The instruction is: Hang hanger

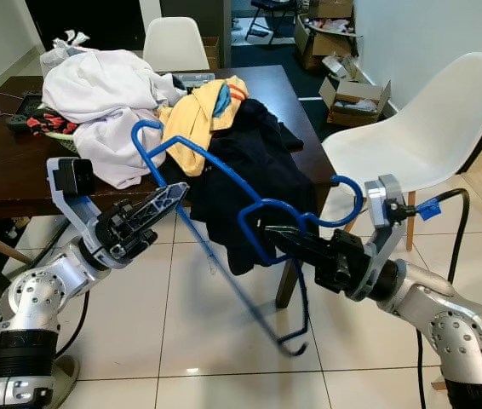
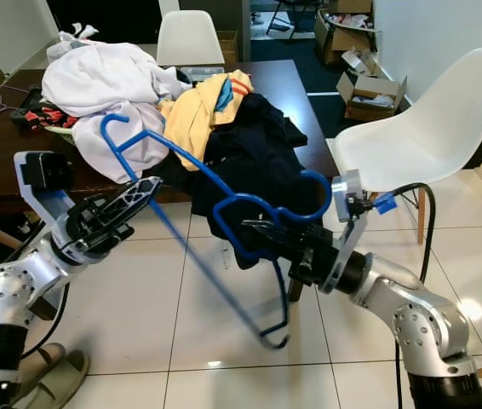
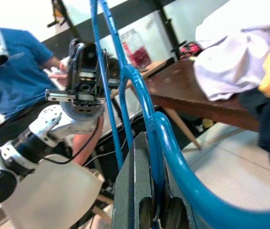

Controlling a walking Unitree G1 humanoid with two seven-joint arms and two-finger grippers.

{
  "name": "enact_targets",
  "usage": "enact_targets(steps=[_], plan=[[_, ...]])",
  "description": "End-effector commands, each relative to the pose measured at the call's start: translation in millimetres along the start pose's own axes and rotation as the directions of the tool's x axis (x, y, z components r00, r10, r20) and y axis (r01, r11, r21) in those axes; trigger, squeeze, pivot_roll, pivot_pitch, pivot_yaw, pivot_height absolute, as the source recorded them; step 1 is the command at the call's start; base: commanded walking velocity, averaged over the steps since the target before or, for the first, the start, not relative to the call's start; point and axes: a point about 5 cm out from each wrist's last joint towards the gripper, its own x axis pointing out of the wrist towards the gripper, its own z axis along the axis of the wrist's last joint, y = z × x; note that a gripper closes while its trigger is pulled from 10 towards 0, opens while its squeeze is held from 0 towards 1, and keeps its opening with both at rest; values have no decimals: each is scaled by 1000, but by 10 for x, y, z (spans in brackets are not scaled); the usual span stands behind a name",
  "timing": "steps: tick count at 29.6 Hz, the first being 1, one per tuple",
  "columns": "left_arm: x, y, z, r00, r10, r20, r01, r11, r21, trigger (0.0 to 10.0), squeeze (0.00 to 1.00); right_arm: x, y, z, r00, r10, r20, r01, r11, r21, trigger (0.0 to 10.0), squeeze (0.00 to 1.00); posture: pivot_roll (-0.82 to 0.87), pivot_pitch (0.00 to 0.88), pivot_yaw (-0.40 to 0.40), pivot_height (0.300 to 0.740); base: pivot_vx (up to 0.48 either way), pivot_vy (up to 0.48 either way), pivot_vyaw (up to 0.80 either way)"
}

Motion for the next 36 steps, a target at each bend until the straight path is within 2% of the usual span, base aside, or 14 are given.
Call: enact_targets(steps=[1, 10, 16, 18, 20, 22, 23, 24, 25, 26, 27, 28, 32, 36], plan=[[-52, 11, 8, 999, 43, 6, -43, 999, 12, 10000, 1000, -62, -23, -5, 1000, -17, 19, 17, 1000, 9, 0, 0, -32, 105, 29, 740, 0, 0, 0], [-244, 98, 96, 977, 189, 94, -195, 979, 61, 10000, 1000, -429, -385, 38, 958, -279, 71, 280, 960, -7, 0, 0, -30, 103, 27, 740, 0, 0, 0], [-473, 122, 121, 948, 296, 118, -307, 947, 91, 10000, 1000, -966, -825, 25, 750, -654, 95, 657, 754, 1, 0, 0, -31, 101, 25, 740, 0, 0, 0], [-623, 131, 123, 918, 373, 134, -388, 914, 116, 10000, 1000, -1328, -978, -62, 566, -819, 97, 821, 571, 28, 0, 0, -31, 102, 21, 740, 0, 0, 0], [-810, 246, 109, 815, 558, 157, -580, 793, 186, 10000, 1000, -1632, -996, -386, 357, -934, -2, 931, 356, -74, 0, 0, -33, 102, 10, 740, 0, 0, 0], [-897, 307, 100, 746, 643, 176, -666, 711, 224, 10000, 1000, -1727, -955, -586, 289, -956, -54, 947, 294, -130, 0, 0, -30, 101, 8, 740, 0, 0, 0], [-1005, 380, 89, 639, 743, 201, -763, 579, 287, 10000, 1000, -1839, -879, -835, 198, -975, -98, 963, 213, -166, 7529, 0, -27, 103, 4, 740, 0, 0, 0], [-1005, 380, 89, 639, 743, 201, -763, 579, 287, 10000, 1000, -1839, -879, -835, 198, -975, -98, 963, 213, -166, 7529, 0, -27, 103, 4, 740, 0, 0, 0], [-1083, 424, 98, 549, 799, 245, -823, 463, 330, 10000, 412, -1905, -810, -1038, 148, -980, -133, 969, 170, -177, 10000, 0, -18, 110, 5, 740, 0, 0, 0], [-1083, 424, 98, 549, 799, 245, -823, 463, 330, 10000, 412, -1905, -810, -1038, 148, -980, -133, 969, 170, -177, 10000, 0, -18, 110, 5, 740, 0, 0, 0], [-1182, 467, 111, 439, 849, 294, -880, 339, 333, 10000, 0, -1964, -727, -1237, 98, -981, -165, 971, 131, -201, 10000, 0, -16, 111, 10, 740, 0, 0, 0], [-1182, 467, 111, 439, 849, 294, -880, 339, 333, 10000, 0, -1964, -727, -1237, 98, -981, -165, 971, 131, -201, 10000, 0, -16, 111, 10, 740, 0, 0, 0], [-1298, 538, 46, 250, 916, 315, -899, 99, 427, 10000, 0, -2024, -599, -1548, 13, -987, -161, 991, 34, -129, 10000, 0, 2, 121, 22, 740, 0, 0, 0], [-1285, 563, 0, 210, 928, 307, -872, 35, 488, 10000, 0, -2016, -595, -1560, 5, -991, -137, 995, 19, -96, 10000, 0, -1, 124, 25, 740, 0, 0, 0]])
